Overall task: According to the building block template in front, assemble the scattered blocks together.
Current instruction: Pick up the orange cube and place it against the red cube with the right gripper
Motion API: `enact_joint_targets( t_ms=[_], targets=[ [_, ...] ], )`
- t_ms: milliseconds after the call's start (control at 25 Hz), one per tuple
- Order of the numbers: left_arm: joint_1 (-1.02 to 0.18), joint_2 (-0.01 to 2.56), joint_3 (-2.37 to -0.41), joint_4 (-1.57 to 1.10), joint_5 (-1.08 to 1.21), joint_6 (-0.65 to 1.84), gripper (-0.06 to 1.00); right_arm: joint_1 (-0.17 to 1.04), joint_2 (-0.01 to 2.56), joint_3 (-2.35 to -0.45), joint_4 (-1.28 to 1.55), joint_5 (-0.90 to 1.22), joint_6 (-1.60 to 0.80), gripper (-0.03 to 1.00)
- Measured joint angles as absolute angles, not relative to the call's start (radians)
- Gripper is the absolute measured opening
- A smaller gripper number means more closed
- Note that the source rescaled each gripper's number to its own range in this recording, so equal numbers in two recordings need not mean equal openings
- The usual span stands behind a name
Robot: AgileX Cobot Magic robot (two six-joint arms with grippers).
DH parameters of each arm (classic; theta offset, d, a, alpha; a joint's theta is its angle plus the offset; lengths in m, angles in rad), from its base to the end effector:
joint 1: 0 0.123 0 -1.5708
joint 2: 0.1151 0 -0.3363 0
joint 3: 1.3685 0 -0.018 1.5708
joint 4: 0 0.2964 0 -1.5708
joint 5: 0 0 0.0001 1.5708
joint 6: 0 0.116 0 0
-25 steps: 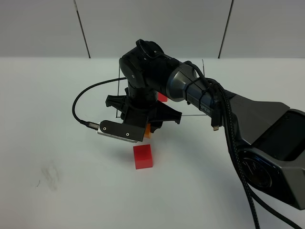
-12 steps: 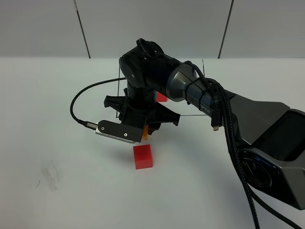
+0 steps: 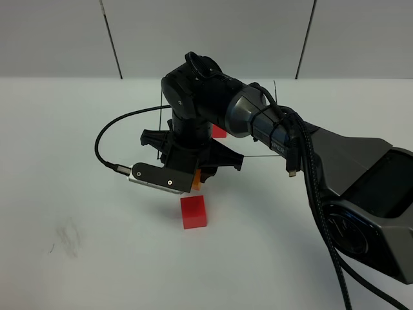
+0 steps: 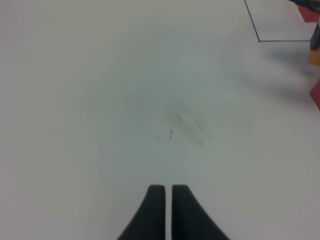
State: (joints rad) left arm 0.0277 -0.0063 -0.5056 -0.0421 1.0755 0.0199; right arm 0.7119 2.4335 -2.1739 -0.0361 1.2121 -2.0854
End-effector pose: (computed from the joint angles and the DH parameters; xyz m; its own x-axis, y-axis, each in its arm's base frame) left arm 0.0034 -0.0042 0.2883 -0.4581 -0.0128 -0.8888 0.0052 0.9998 -0.0171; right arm 0.4533 0.3860 0.1639 0.9345 -0.3344 0.1220 -0.3168 -0.9376 -0.1435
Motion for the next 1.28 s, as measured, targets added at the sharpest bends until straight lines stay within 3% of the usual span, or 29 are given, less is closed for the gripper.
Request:
enact_joint_targets(
  t_ms=[1280],
  targets=[
    [0.028, -0.006, -0.506, -0.042, 1.076, 0.020, 0.00, 0.712, 2.433, -2.175, -0.078, 1.212, -2.085, 0.51]
  ],
)
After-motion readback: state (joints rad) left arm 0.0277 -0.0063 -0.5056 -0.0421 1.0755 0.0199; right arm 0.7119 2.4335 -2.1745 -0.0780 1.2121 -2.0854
